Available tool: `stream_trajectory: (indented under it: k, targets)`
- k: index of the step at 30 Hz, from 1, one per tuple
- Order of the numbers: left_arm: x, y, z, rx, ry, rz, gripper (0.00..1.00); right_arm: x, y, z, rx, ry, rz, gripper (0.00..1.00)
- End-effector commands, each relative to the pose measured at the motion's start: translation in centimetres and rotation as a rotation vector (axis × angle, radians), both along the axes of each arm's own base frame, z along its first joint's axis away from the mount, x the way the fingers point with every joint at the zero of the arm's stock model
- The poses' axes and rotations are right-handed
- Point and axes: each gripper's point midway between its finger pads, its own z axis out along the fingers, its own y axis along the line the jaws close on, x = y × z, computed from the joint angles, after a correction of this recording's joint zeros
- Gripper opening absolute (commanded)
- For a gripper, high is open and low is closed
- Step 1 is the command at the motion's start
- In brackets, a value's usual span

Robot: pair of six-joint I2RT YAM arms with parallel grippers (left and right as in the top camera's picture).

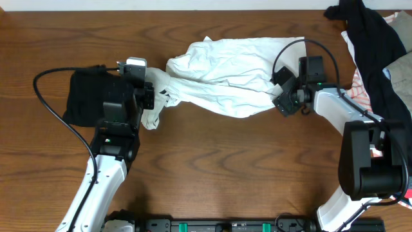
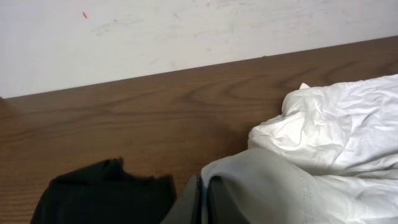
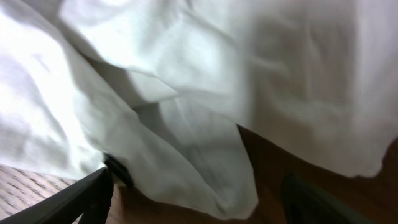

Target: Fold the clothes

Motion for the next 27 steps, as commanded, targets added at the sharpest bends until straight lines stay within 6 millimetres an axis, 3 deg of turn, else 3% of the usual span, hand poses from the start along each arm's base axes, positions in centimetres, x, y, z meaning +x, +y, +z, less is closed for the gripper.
stream_trajectory:
  k: [1,5,10,12,16,22,27]
  targets:
    - [0.0,0.2,1.1,-0.014,-0.031,0.008,0.06,0.5,0.7,1.4,0.009,-0.036,0.036,0.84]
    - [0.0,0.2,1.1,-0.014,-0.031,0.008,0.06,0.5,0.4,1.2,0.005,-0.032,0.035,0.84]
    - [0.0,0.2,1.1,-0.014,-0.031,0.008,0.06,0.3,0.1,0.6,0.002,-0.015,0.034,0.73]
    - [0.0,0.2,1.1,-0.014,-0.031,0.008,0.06,0.3,0.1,0.3,0.001,-0.010,0.033,0.63]
    - [0.0,0.2,1.1,-0.014,-0.031,0.008,0.06,0.1,-0.2,-0.4,-0.012,0.006,0.026,0.57]
    - [0.0,0.2,1.1,-0.014,-0.031,0.008,0.06,0.0,-0.8,-1.0,-0.013,0.022,0.011,0.40]
    - [0.0,0.2,1.1,-0.014,-0.031,0.008,0.06,0.0,-0.9,-1.0,-0.013,0.023,0.010,0.36]
